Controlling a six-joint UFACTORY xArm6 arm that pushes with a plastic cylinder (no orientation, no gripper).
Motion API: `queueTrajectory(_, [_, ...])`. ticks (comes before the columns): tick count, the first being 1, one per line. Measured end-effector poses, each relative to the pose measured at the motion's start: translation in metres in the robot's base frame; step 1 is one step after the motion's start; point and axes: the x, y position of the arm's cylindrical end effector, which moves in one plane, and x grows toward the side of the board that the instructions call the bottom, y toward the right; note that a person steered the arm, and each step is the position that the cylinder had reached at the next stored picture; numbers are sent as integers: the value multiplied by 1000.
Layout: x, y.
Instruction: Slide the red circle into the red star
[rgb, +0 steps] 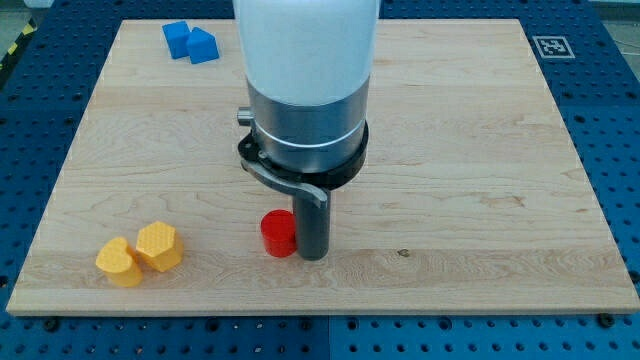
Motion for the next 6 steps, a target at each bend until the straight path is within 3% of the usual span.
queueTrajectory(1, [0,33])
queueTrajectory(2, [39,42])
queueTrajectory(3, [48,21])
queueTrajectory(5, [4,-54])
queueTrajectory(6, [-17,-33])
